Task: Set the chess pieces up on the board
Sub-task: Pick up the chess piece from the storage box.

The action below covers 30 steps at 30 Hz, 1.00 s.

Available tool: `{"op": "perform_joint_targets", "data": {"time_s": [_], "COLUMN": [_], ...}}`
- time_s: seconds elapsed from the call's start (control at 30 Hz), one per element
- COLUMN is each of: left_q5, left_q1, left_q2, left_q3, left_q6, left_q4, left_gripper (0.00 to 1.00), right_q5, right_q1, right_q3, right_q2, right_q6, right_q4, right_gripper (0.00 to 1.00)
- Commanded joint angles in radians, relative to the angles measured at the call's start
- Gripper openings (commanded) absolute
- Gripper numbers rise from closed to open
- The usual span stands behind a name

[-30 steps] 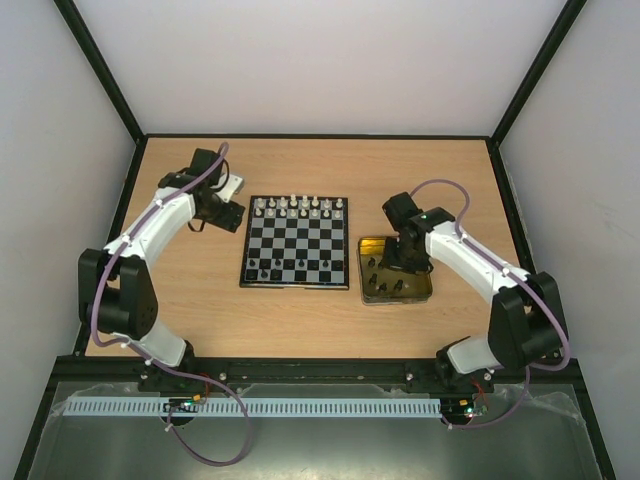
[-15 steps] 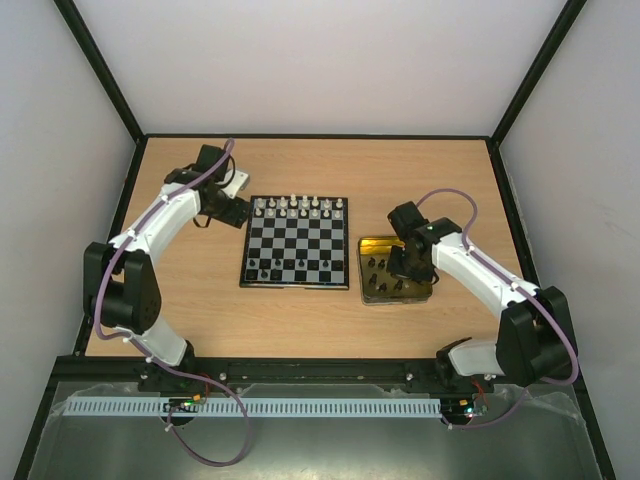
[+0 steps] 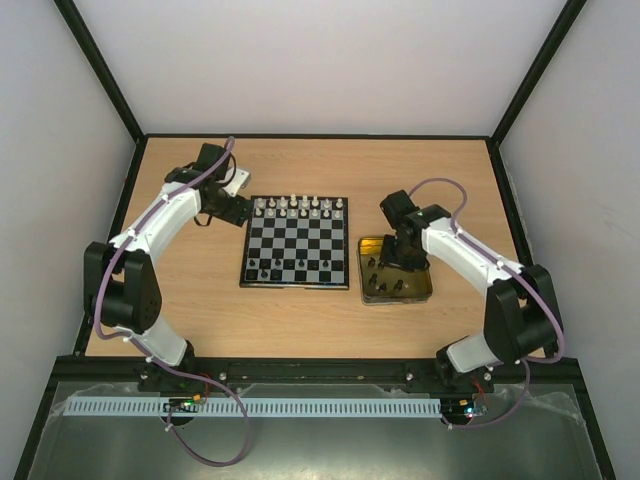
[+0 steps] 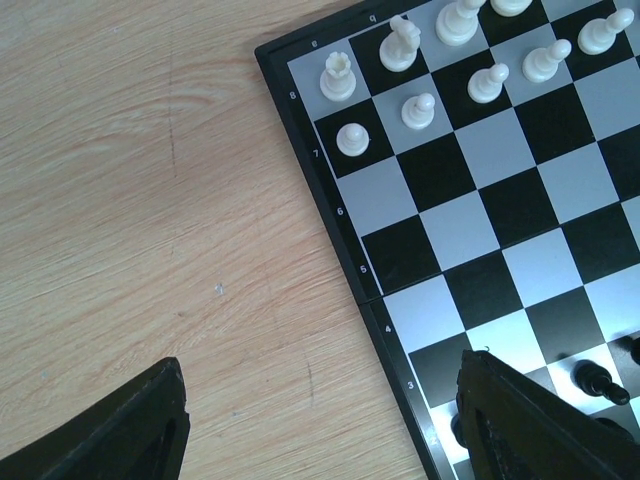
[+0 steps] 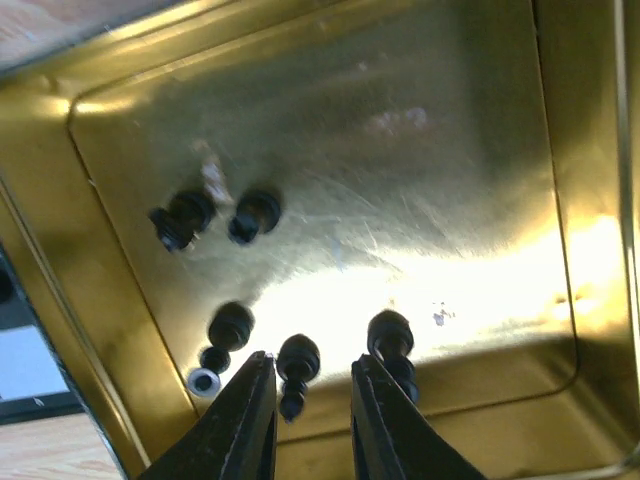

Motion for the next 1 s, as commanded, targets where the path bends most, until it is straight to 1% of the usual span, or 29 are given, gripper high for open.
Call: {"op": "perform_joint_targets", "data": {"time_s": [0.0,0.2,0.4,0.57,0.97], "left_q5": [0.001,-0.009,-0.021,-0.027,-0.030], "left_q1": [-0.006,-0.006,-0.006,-0.006,-0.006], "left_q2": [0.016,0.007,-0.009,-0.022,-0.030], "left_q3": [0.027,0.018,0.003,-0.011,-0.026], "left_q6": [-0.013,-0.011,-0.008,-0.007,-0.006], "left_q4": [-0.008,-0.006,-0.004,-0.001,0.001], "left_gripper": [0.74,0.74,0.74,0.74,0.74], "right_q5": [0.019,-0.001,0.025,0.038,0.009], "right_q1": [0.002,0.004,0.018,0.019,0.017], "right_q3": [0.086,0.156,0.218,0.206,0.144], "right_q2": [0.060,0.143,0.203,0.220,0.239], "right_q6": [-0.032,-0.068,-0.097,-0.106,-0.088], "right_q4": [-0.003,0.004,-0.015,-0.007,0.046], "right_gripper": [0.21,0.21,0.21,0.21,0.21]}}
